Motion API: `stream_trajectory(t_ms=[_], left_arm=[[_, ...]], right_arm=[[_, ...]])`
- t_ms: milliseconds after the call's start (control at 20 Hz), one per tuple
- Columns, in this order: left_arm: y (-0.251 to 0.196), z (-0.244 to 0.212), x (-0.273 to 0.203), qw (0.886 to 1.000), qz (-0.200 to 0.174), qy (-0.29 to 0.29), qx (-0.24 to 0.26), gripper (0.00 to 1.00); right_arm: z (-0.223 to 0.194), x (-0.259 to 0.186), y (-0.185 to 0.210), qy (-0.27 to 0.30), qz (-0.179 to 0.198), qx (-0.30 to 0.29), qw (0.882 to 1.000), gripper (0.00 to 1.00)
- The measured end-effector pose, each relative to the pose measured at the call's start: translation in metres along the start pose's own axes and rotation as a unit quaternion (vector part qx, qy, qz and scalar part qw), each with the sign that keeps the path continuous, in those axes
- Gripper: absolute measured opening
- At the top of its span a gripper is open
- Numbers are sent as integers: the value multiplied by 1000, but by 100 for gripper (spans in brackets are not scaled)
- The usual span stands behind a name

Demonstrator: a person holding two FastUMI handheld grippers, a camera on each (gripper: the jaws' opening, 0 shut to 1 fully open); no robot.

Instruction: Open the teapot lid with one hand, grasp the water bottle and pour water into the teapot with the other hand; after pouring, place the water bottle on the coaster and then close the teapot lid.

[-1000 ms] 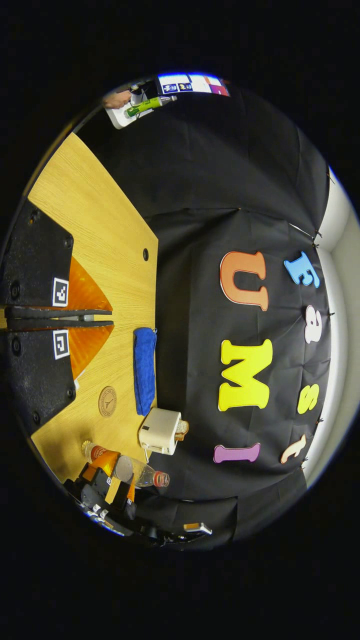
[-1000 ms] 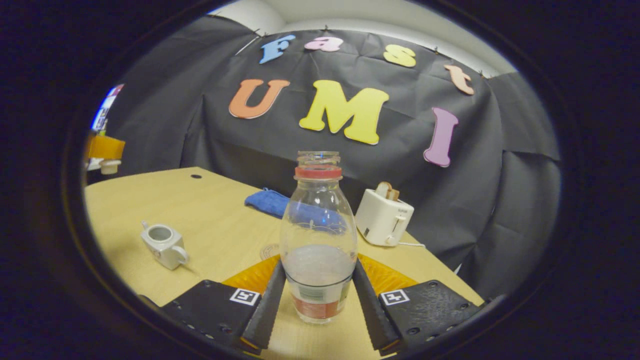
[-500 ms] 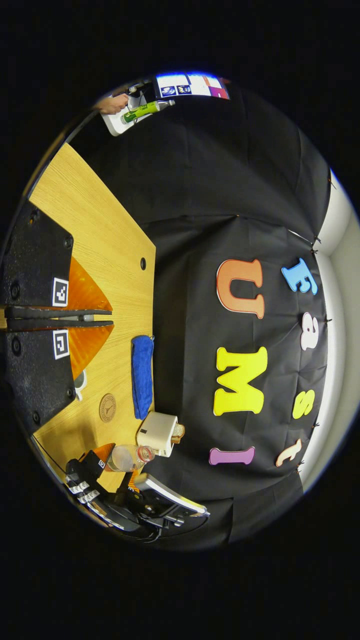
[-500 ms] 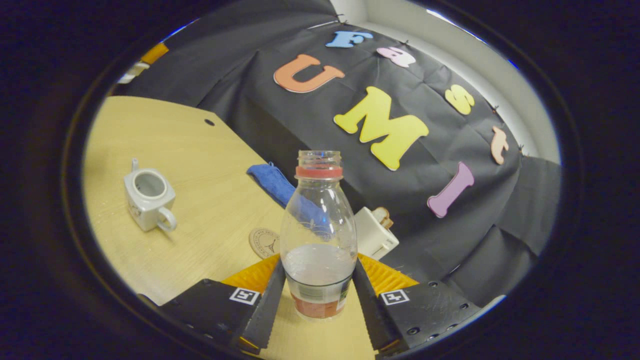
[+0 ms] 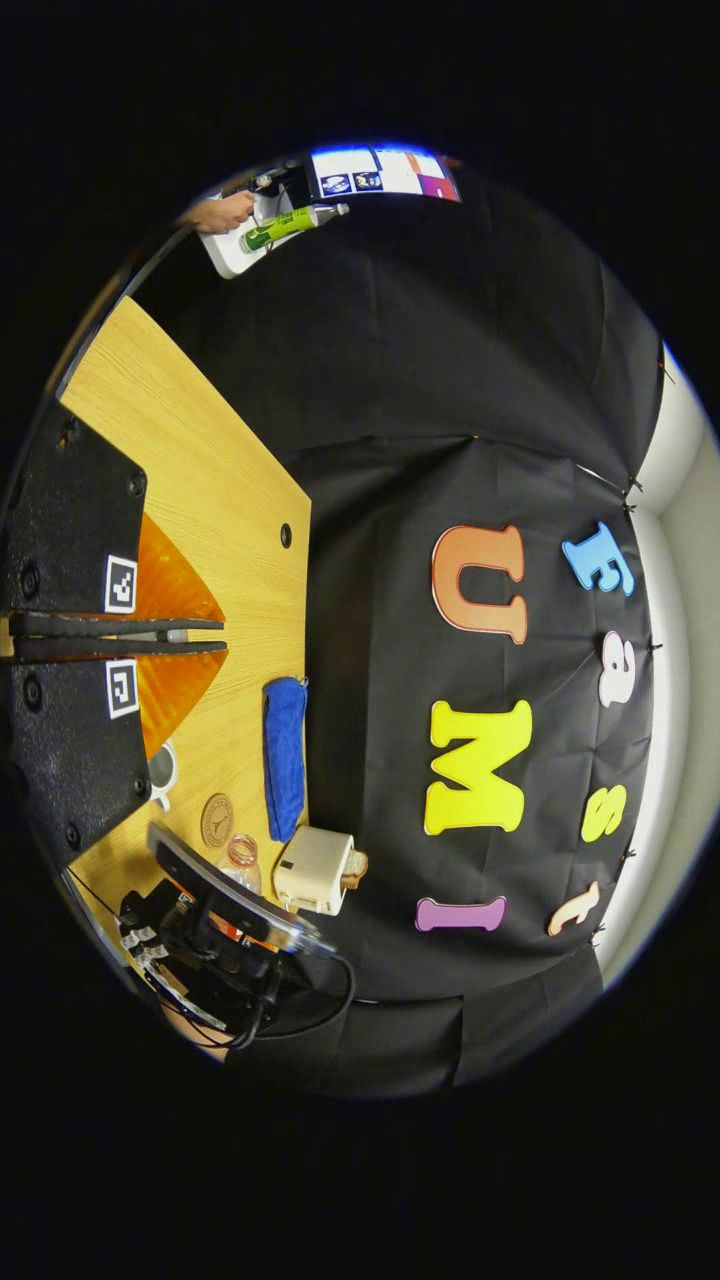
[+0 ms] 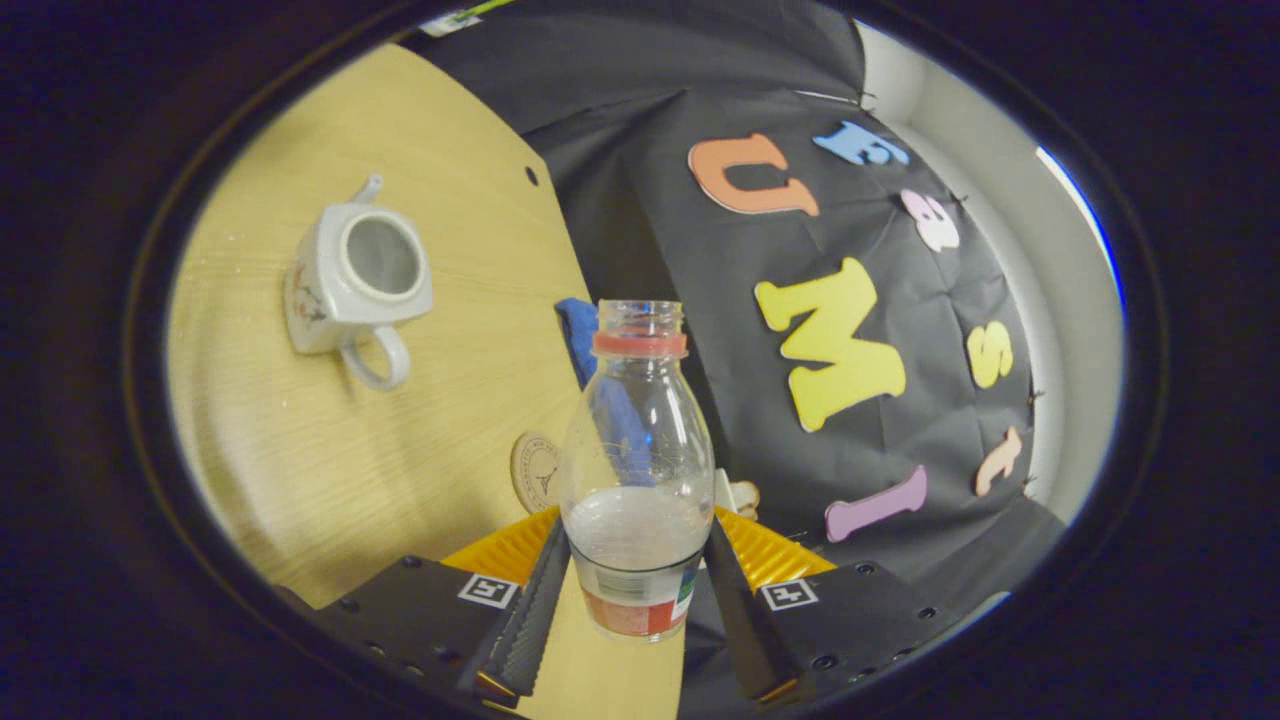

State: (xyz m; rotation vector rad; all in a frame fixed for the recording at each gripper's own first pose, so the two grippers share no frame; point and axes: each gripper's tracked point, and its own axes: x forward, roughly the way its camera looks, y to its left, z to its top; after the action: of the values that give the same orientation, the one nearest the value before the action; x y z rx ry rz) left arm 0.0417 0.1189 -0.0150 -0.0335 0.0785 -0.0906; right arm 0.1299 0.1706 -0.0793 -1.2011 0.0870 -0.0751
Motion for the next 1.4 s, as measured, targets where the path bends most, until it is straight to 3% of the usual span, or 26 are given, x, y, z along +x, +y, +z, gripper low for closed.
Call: stream_trajectory(t_ms=[150,250,700,1400], left_arm=[[4,-4,1,1000,2,8,-3,3],[1,-3,0,1000,-3,8,-1,3],[3,-6,1,1000,-5,14,4,3],[2,-15,4,999,0,30,31,3]], right_arm=[[5,-4,11,-7,-1,-64,998,73],[15,-4,9,-22,-21,-115,993,74],[32,-24,2,-58,-101,-271,956,72],[47,-32,-2,-78,-168,-371,910,73]])
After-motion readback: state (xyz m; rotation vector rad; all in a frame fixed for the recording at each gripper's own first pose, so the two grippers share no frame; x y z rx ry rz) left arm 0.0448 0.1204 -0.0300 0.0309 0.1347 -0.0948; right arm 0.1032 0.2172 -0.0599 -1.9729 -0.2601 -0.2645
